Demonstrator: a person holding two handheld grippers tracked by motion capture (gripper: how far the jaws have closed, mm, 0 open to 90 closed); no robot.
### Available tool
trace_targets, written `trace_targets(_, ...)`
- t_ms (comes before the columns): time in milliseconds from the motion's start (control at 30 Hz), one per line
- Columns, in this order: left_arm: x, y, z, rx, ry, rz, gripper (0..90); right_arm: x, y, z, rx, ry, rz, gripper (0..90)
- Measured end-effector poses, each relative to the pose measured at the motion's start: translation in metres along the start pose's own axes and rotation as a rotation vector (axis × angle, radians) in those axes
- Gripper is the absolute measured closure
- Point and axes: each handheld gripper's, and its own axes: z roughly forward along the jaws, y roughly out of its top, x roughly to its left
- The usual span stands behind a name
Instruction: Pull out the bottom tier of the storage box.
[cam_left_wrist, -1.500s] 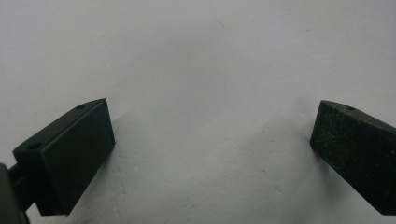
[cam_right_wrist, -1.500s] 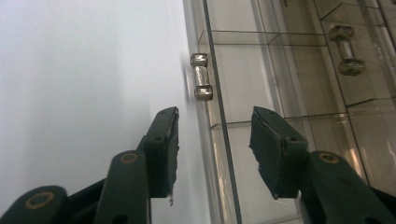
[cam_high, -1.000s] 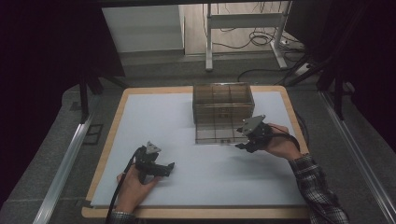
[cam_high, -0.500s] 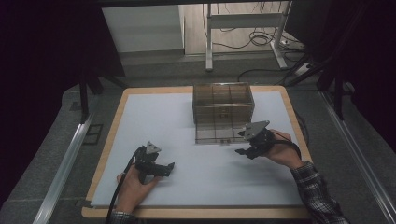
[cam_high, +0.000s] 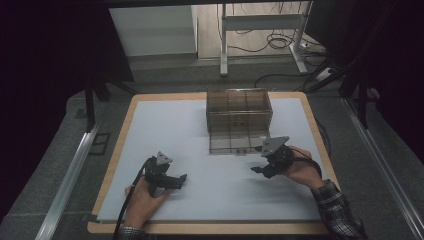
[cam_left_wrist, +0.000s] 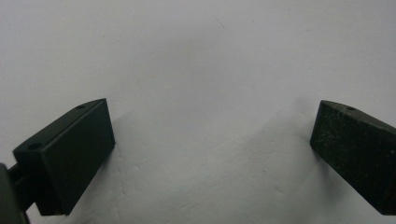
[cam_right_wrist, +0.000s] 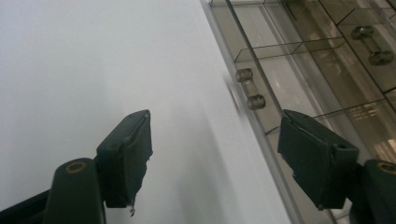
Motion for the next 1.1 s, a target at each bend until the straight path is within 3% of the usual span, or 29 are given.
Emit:
trace_targets(533,0.000,0.000,0.000,0.005,-0.001,0.005,0.0,0.014,-0.012,-0.004,-0.047,0.006,0.066,17.5)
trace_targets(933,0.000,0.000,0.000,0.005,-0.001,0.005,0.0,0.028,-0.016,-0.010,-0.079,0.004,0.077,12.8)
trace_targets(1100,0.000,0.000,0.000,0.004,0.000,0.005,0.0,0.034,-0.019,-0.013,-0.067,-0.002,0.084,11.7)
